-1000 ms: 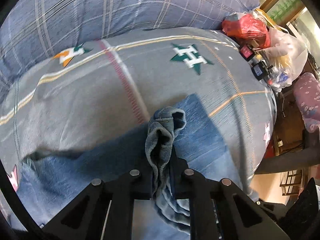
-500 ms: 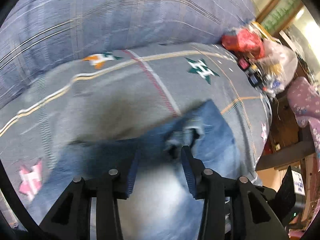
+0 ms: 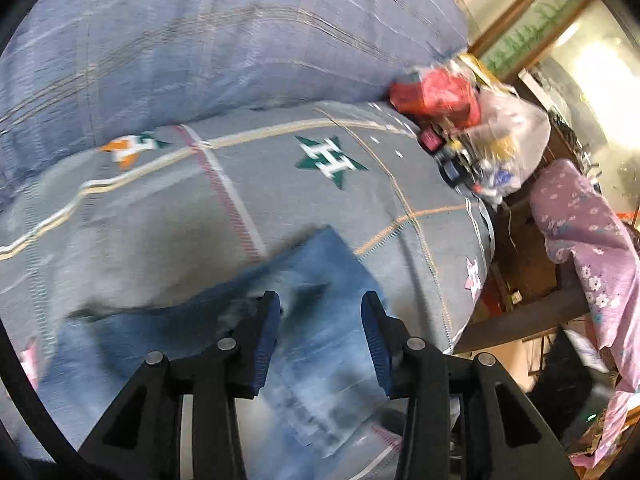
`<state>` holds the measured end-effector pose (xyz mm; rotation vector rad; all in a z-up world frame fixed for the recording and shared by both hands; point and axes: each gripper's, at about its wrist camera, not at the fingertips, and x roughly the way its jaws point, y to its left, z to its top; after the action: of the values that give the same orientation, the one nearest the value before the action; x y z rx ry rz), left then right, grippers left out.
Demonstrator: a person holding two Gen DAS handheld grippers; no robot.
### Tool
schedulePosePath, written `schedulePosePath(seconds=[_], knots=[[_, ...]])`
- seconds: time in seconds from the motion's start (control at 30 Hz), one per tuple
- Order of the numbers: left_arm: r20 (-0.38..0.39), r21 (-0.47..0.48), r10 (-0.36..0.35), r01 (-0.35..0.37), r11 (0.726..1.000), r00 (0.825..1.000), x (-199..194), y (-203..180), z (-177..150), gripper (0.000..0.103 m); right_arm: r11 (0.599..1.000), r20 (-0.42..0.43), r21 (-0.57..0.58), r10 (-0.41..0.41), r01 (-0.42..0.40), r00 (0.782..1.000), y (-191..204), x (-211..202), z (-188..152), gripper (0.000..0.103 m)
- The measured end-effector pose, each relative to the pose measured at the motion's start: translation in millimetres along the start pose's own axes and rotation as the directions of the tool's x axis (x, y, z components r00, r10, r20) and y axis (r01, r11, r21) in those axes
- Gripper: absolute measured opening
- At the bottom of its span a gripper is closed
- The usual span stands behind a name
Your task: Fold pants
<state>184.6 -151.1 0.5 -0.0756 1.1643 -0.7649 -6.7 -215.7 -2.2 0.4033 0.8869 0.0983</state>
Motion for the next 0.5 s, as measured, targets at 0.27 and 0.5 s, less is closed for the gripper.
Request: schedulePosePath(seconds=[0.27, 0.5], knots=[[-0.095, -0.109, 0.043, -0.053, 0.993, 0.995, 69, 34, -15, 0.002, 0.998, -0.066, 0.059, 0.001, 0.003, 0.998, -20, 46, -24, 0.035], [-0.064, -0.021, 0.039, -0.041, 0.999, 0.997, 36, 23, -23, 0.008, 0.995, -0.049, 0.091, 0.038, -0.033, 0.998, -23, 41, -22, 0.043]])
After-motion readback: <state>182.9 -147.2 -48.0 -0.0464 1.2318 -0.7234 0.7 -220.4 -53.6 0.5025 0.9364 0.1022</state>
